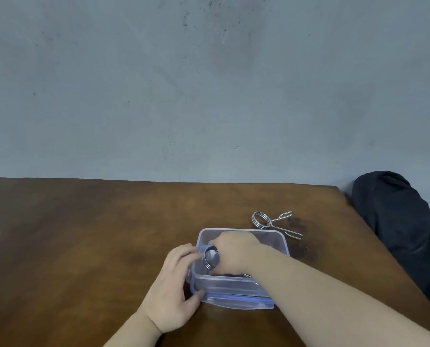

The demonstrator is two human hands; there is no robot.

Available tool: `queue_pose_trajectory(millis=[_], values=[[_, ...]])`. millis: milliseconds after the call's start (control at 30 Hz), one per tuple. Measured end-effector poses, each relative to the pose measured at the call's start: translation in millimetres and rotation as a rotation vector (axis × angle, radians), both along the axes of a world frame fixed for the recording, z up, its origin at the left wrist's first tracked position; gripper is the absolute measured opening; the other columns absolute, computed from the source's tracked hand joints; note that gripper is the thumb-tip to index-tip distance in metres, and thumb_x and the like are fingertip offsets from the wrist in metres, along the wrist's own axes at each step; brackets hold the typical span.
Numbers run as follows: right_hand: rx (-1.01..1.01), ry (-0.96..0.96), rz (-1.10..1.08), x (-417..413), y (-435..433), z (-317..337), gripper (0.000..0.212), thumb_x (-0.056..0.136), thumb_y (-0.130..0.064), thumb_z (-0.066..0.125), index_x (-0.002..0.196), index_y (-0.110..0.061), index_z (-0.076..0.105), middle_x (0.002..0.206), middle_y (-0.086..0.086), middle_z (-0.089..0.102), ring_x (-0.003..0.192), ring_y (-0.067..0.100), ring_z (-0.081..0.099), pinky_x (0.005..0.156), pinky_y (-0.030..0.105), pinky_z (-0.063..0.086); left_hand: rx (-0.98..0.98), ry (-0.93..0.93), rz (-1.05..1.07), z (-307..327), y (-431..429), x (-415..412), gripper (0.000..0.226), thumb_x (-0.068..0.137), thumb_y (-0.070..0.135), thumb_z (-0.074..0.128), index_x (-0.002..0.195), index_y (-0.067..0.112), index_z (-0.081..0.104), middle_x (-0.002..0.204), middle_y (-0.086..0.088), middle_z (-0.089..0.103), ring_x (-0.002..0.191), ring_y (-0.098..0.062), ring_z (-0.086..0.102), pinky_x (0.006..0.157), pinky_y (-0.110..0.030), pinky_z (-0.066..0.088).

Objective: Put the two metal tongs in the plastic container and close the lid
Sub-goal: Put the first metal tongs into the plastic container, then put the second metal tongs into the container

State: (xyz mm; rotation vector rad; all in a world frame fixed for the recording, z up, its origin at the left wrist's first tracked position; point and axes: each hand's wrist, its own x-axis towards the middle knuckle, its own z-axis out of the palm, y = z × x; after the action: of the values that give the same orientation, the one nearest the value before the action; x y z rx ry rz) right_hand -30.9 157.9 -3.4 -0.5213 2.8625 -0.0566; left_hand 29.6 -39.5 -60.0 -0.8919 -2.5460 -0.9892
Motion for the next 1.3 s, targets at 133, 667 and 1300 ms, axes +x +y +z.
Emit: queue_pose_trajectory(millis=[133,667,1300], values=[[-0.020,0.018,0.036,0,-1,-1,0.043,0.078,-0.052,0.070,0.109,-0.022,0.066,0.100,0.000,0.070,0.088,0.026,0.065,0.066,0.037,0.052,0.074,-0.342,0.126,-4,2,-8,0.105,0.068,0.056,0.076,0.150,0.047,0.012,0.156,0.030,0.013,0.145,0.007,0.017,0.121,-0.025,0.022],[-0.179,-0.034,-0.354,-62,142,10,0.077,0.082,-0.037,0.074,0.151,-0.021,0.044,0.151,0.003,0.051,0.133,0.023,0.050,0.105,0.033,0.042,-0.091,-0.264,0.005,-3,13,-26,0.085,0.064,0.053,0.082,0.135,0.057,0.034,0.128,0.040,0.049,0.118,0.008,0.044,0.111,-0.046,0.037],[-0.662,0.118,-0.374,-51,137,77,0.034,0.063,-0.051,0.089,0.092,-0.044,0.072,0.082,-0.018,0.070,0.079,0.010,0.064,0.072,0.027,0.047,-0.135,-0.220,0.002,-7,14,-29,0.081,0.071,0.062,0.078,0.138,0.056,0.033,0.126,0.038,0.053,0.118,0.008,0.045,0.105,-0.033,0.038]])
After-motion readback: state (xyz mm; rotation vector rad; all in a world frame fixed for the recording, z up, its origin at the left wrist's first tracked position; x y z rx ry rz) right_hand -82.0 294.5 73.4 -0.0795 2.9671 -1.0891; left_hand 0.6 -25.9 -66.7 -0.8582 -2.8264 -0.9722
